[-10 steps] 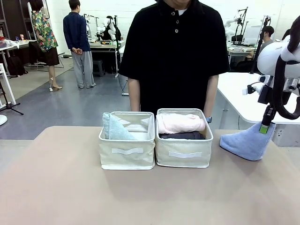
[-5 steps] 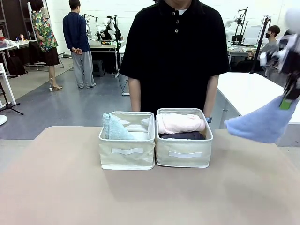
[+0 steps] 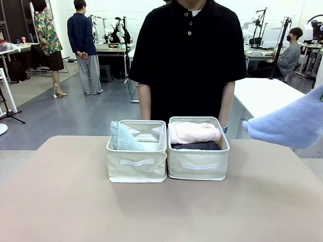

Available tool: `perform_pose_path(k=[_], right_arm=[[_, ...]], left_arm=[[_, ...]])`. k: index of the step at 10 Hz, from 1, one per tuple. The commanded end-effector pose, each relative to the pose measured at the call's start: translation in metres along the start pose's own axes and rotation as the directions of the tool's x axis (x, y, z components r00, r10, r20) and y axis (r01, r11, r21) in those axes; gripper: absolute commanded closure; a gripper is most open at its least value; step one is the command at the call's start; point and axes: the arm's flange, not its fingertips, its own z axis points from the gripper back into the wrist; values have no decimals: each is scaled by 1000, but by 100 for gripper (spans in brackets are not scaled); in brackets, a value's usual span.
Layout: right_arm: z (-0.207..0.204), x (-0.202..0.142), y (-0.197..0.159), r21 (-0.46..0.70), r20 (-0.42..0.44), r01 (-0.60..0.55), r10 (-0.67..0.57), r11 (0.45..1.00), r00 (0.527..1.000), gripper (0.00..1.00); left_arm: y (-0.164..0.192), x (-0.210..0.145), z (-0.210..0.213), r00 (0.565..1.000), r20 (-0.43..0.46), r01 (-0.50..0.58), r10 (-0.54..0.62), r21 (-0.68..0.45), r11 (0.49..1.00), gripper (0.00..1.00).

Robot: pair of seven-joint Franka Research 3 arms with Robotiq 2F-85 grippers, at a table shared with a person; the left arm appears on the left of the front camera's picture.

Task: Sort the towels based on their folding style.
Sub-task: Pick up another triangle-folded towel from the table and place it in the left Fabric basket.

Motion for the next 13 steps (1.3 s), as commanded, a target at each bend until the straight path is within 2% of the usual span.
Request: perform_pose_path(k=[1,3,4,5,6,9,11,13], right_arm=[[2,2,-3,-8,-16,-21,21,1000,1000,100],[2,2,-3,-8,-16,-21,21,1000,1000,100],[-1,4,1,4,2,-12,12,1000,1000,85],[5,44,15,-45,-37,-138,136,989,990,85],[12,96,29,-81,-69,-202,196,976,978,85],[13,204,48,-67,-43,-220,217,973,975,85],[-1,256,59,-34,-89,-285,281,958,956,85],[-9,282,58,-26,-87,-293,290,956,953,85]], left_arm=[[-1,2,1,1000,1,-14,14,-1,1000,0],[-1,2,1,1000,1,-14,14,-1,1000,0],[-1,2,1,1000,1,-14,14,-1,1000,0],[-1,2,1,1000,1,-14,14,-1,1000,0],[-1,2,1,1000,1,-14,14,-1,1000,0],[-1,2,1,1000,1,-14,14,-1,1000,0],[-1,2,1,1000,1,-14,14,-1,1000,0],[-1,2,1,1000,1,-14,14,-1,1000,0]])
